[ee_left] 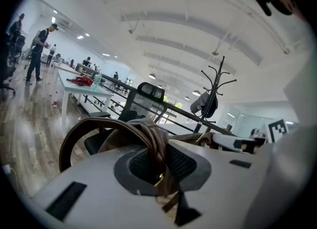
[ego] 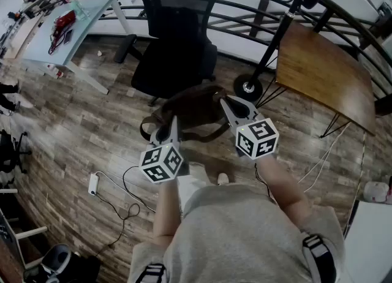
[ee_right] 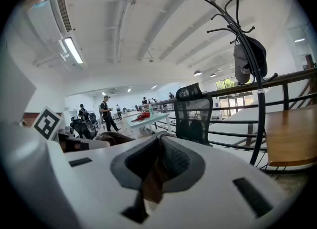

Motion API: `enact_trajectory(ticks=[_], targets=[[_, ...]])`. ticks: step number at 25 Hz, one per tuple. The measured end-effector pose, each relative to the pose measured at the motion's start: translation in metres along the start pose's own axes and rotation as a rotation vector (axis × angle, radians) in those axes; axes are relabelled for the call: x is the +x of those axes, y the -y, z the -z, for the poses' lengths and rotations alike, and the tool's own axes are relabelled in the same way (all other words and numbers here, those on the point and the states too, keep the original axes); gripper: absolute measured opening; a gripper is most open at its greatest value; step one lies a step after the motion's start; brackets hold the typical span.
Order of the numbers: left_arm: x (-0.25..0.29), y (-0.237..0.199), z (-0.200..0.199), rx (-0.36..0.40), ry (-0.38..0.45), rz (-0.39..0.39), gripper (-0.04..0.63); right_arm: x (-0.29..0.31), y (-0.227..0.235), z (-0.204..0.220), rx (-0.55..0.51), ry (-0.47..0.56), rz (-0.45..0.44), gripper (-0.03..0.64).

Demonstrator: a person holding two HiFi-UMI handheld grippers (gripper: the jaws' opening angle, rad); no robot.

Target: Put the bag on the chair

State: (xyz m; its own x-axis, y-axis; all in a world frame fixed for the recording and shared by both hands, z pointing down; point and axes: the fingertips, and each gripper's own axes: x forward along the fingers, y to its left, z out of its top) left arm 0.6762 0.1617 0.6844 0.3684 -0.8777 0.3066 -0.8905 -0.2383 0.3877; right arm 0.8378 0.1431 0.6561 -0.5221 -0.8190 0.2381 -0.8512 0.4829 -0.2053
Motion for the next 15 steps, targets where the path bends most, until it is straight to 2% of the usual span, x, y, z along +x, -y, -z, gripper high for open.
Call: enact_trajectory(ticks=[6,10,15], targets=[[-0.034,0.04,0.04,-0.062,-0.019,-0.004,0.041,-0.059,0.0,0.02,-0.02,-0.034,-0.008,0.028],[-0.046,0.059,0.053,-0.051,-0.035,0.005,0.041,-0.082,0.002,0.031,0.018,-0.033,-0.002,0.028],[-0.06,0.063,0.059,-0.041,-0.023,-0.005,0.041,-0.098,-0.002,0.04,0.036,-0.029,-0.002,0.028]])
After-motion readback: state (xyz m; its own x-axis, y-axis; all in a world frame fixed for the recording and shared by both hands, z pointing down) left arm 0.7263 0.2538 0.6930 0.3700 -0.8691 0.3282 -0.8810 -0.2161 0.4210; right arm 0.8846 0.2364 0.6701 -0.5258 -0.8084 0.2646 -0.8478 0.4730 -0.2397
